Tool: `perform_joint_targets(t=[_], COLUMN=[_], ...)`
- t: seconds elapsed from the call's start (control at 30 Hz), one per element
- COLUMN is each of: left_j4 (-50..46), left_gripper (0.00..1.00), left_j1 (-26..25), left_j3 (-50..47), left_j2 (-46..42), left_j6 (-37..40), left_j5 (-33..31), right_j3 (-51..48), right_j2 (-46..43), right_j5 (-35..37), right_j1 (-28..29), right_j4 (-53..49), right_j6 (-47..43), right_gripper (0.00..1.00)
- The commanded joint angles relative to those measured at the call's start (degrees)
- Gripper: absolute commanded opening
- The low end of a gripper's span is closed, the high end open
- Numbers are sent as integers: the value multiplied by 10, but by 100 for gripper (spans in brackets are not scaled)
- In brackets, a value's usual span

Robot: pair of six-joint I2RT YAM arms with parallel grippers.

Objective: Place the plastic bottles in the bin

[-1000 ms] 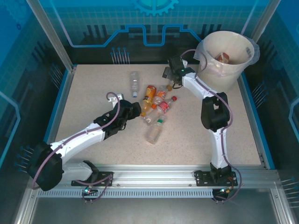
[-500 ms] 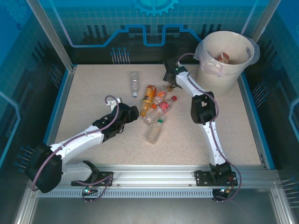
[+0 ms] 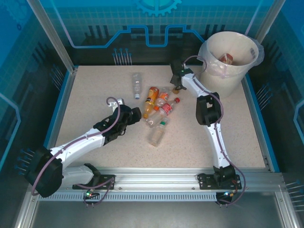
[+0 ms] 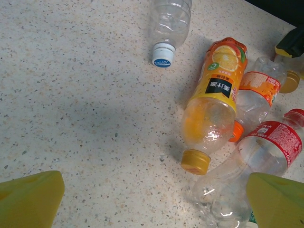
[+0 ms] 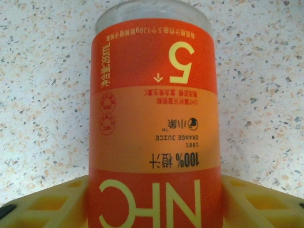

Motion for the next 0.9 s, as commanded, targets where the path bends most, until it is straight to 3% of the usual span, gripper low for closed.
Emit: perform_joint_targets(t=[0.0,0.4,0.87], left_j4=[21,39,69], left_gripper=[99,99,99], left_j1=[6,10,10], left_j3=[-11,-4,-1], left_j2=[-9,-10,-14], left_j6=[11,11,-4], left_j5=[17,77,113], right_j3=[-48,-293,-427], right_j2=[-43,-264,-529], right_j5=[-19,-70,-164], right_j1=[-2,28,46], right_j4=[23,179,193], right_j6=[-23,-146,-248], right_gripper=[57,40,33])
